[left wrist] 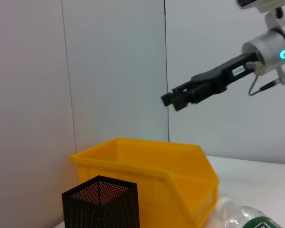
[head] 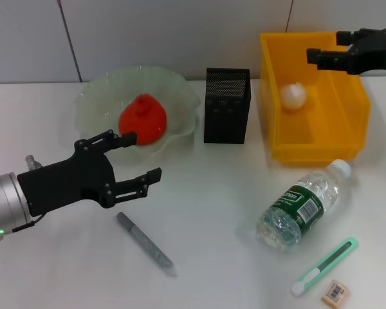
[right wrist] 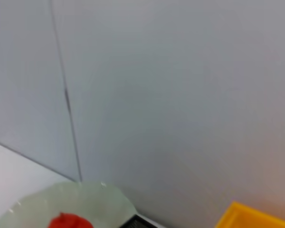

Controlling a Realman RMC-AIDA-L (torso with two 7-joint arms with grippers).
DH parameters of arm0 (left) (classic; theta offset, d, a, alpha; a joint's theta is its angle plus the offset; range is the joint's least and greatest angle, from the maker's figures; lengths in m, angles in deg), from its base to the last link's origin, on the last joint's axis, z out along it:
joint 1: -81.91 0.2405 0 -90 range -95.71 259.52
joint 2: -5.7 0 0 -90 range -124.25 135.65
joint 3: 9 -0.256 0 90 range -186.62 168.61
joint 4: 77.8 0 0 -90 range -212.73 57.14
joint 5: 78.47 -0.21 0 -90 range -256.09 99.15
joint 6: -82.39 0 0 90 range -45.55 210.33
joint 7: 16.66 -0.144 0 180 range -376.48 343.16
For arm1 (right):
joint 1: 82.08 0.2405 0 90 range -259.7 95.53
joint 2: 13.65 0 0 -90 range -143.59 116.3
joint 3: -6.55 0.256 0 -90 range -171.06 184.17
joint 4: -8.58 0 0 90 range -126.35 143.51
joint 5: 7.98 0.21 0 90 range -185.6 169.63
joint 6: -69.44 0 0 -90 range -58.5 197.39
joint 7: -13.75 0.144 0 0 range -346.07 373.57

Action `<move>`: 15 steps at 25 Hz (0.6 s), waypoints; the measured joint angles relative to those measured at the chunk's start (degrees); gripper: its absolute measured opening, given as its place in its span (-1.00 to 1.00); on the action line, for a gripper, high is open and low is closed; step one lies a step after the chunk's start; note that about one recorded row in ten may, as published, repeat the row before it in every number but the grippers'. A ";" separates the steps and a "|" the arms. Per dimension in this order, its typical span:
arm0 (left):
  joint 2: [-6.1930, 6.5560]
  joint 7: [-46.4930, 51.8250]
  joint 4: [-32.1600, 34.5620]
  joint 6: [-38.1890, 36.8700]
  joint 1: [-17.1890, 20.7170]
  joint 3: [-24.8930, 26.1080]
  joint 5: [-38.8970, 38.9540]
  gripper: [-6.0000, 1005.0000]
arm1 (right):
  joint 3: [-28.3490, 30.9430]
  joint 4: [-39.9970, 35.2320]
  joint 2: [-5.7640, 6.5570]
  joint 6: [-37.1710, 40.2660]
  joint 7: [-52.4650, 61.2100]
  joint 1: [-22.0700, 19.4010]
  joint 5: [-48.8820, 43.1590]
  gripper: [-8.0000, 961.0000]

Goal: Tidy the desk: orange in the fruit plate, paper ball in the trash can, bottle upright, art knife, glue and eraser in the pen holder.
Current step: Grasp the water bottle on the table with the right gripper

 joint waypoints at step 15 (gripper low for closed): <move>-0.31 0.24 0.11 -0.04 -0.35 -0.51 0.00 0.65 | 12.05 -5.02 -0.86 20.22 -23.48 -8.79 18.81 0.63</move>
